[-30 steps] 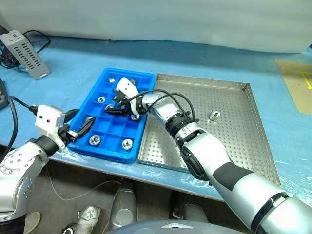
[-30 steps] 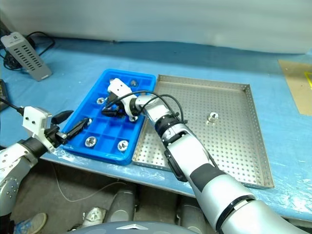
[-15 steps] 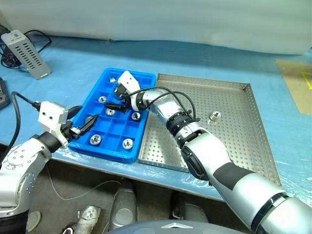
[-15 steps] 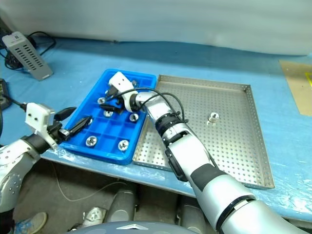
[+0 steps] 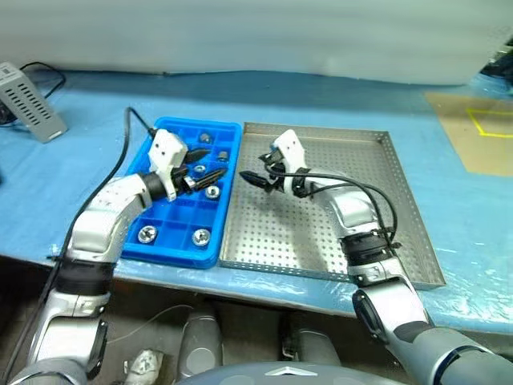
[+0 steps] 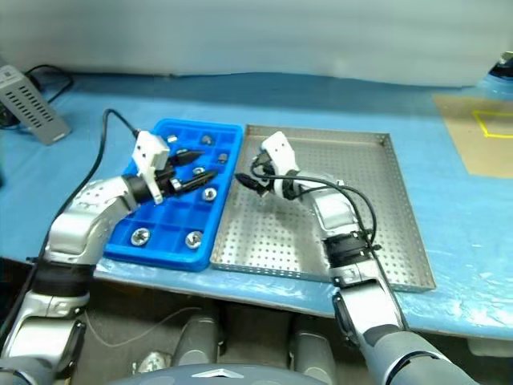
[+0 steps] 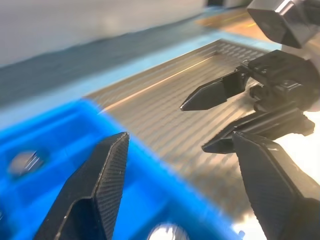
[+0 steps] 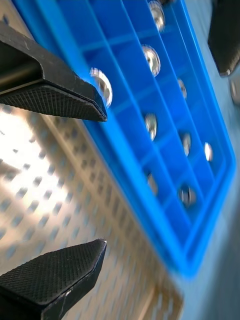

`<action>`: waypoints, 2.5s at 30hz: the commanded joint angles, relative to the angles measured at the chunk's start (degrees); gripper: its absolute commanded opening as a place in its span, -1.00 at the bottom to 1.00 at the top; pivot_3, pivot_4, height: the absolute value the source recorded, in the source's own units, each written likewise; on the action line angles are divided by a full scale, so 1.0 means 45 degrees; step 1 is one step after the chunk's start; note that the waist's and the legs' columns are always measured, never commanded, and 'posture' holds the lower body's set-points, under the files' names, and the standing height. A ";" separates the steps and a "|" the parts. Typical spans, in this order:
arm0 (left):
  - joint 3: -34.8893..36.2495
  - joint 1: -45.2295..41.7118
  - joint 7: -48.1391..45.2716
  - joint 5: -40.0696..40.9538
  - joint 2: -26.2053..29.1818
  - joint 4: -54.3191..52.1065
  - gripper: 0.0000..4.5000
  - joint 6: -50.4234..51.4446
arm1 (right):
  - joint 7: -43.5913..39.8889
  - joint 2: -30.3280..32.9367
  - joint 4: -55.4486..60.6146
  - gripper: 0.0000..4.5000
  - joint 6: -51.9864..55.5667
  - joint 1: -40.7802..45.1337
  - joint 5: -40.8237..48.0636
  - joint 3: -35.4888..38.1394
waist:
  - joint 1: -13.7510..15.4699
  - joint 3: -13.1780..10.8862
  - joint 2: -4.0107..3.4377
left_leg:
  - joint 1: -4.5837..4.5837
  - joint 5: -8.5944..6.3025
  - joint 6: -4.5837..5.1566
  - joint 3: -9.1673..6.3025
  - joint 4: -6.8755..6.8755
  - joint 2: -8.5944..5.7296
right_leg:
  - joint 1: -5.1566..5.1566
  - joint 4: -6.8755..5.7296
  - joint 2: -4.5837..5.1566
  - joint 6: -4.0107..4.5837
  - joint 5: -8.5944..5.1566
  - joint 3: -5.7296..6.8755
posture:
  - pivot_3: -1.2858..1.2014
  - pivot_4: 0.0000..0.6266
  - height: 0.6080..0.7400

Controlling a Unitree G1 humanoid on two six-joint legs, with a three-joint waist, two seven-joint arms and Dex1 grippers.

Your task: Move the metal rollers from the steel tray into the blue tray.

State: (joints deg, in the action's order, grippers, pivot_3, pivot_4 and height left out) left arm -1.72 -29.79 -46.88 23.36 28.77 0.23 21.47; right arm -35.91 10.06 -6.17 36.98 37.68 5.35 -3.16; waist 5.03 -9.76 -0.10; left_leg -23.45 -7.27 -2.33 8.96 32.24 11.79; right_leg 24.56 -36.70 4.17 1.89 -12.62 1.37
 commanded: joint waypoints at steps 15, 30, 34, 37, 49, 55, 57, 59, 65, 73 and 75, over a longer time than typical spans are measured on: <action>-0.1047 -0.1807 -0.2185 -0.1072 -0.1430 0.2686 0.55 -0.1801 | 0.4536 0.0856 -0.1455 0.74 -0.3445 -0.1937 -0.0566 0.2174 | -0.0669 0.0000 0.0000 | 0.0060 -0.0064 0.0111 0.0109 0.0038 0.0000 | -0.0072 0.0047 0.0012 0.0024 0.0002 -0.0053 | -0.16 -0.52 1.00; -0.0738 -0.0839 -0.1346 -0.1294 -0.1223 0.1610 0.55 -0.1369 | 0.4205 0.0637 -0.3124 0.74 -0.4219 -0.1859 -0.0231 0.1878 | -0.0823 -0.0002 -0.0003 | 0.0067 -0.0100 0.0171 0.0121 0.0037 0.0006 | -0.0070 0.0053 0.0009 0.0024 0.0003 -0.0054 | -0.11 -0.52 1.00; -0.0686 -0.0831 -0.1305 -0.1281 -0.1174 0.1472 0.55 -0.1219 | 0.4307 0.0610 -0.3576 0.74 -0.4272 -0.1693 -0.0257 0.1902 | -0.0829 -0.0002 -0.0003 | 0.0067 -0.0102 0.0175 0.0122 0.0037 0.0006 | -0.0071 0.0057 0.0010 0.0024 0.0003 -0.0055 | -0.11 -0.52 1.00; -0.0595 -0.0776 -0.1320 -0.1168 -0.1075 0.1282 0.55 -0.1002 | 0.3928 0.0593 -0.3414 0.67 -0.4159 -0.1790 0.0156 0.2052 | -0.0834 -0.0002 -0.0003 | 0.0068 -0.0102 0.0174 0.0122 0.0033 0.0008 | -0.0070 0.0057 0.0009 0.0024 0.0002 -0.0054 | -0.12 -0.52 1.00; -0.0276 -0.0244 -0.1634 -0.1034 -0.0234 0.0900 0.55 -0.0738 | 0.3570 0.0526 -0.2530 -0.26 -0.3793 -0.1661 0.0625 0.1957 | -0.0880 -0.0003 -0.0005 | 0.0067 -0.0105 0.0177 0.0130 0.0005 0.0009 | -0.0069 0.0096 0.0008 0.0024 0.0002 -0.0054 | -0.11 -0.52 1.00; 0.1031 0.0830 -0.2080 0.0212 0.1196 -0.0785 0.55 0.0344 | 0.0259 0.0985 0.0843 -0.26 -0.1155 -0.0912 0.3055 0.1039 | -0.0952 -0.0015 -0.0018 | 0.0058 -0.0105 0.0177 0.0157 -0.0043 0.0019 | -0.0037 0.0127 0.0000 0.0025 0.0002 -0.0059 | -0.08 -0.52 1.00; 0.1306 0.1213 -0.2237 0.0439 0.1774 -0.1220 0.55 0.0701 | -0.1090 0.1411 0.1836 -0.26 -0.0159 -0.0720 0.3832 0.0421 | -0.0904 -0.0014 -0.0018 | 0.0059 -0.0104 0.0176 0.0159 -0.0086 0.0021 | -0.0041 0.0166 -0.0001 0.0026 0.0003 -0.0049 | -0.06 -0.52 1.00; 0.1754 0.1624 -0.2313 0.0622 0.2417 -0.1547 0.55 0.1029 | -0.2536 0.1980 0.2469 -0.26 0.0495 -0.0507 0.4276 -0.0513 | -0.0813 -0.0013 -0.0016 | 0.0064 -0.0107 0.0181 0.0159 -0.0118 0.0021 | -0.0066 0.0219 0.0001 0.0027 0.0003 -0.0032 | -0.03 -0.52 1.00; 0.3046 0.3762 -0.2275 0.1468 0.3434 -0.3600 0.55 0.1646 | -0.4256 0.1657 0.2016 -0.26 0.0904 0.0840 0.4749 -0.1933 | -0.0498 -0.0015 -0.0015 | 0.0058 -0.0115 0.0192 0.0165 -0.0168 0.0015 | -0.0072 0.0279 0.0010 0.0027 0.0002 -0.0021 | 0.07 -0.52 1.00; 0.5297 0.5852 -0.0865 0.1732 0.3703 -0.4938 0.55 0.2213 | -0.4212 -0.0732 -0.1145 -0.26 -0.0756 0.2546 0.3195 -0.3587 | -0.0123 -0.0015 -0.0011 | 0.0074 -0.0089 0.0149 0.0162 -0.0225 0.0028 | -0.0054 0.0253 0.0009 0.0045 -0.0010 -0.0001 | 0.18 -0.52 1.00; 0.6105 0.6307 -0.0574 0.1723 0.3810 -0.5003 0.55 0.2281 | -0.3819 -0.1502 -0.2151 -0.26 -0.0861 0.2918 0.2820 -0.3778 | 0.0002 -0.0019 0.0000 | 0.0067 -0.0090 0.0149 0.0161 -0.0226 0.0026 | -0.0052 0.0261 0.0010 0.0044 -0.0010 0.0000 | 0.19 -0.52 1.00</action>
State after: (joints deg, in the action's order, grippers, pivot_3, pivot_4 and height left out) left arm 21.38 -2.09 -50.69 30.48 44.91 -20.68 31.72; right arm -54.33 5.23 -14.15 34.59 48.75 18.89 -20.00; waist 5.04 -9.85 -0.10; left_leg -23.17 -7.67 -1.66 9.67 31.21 11.90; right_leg 24.34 -35.50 4.22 2.08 -12.66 1.38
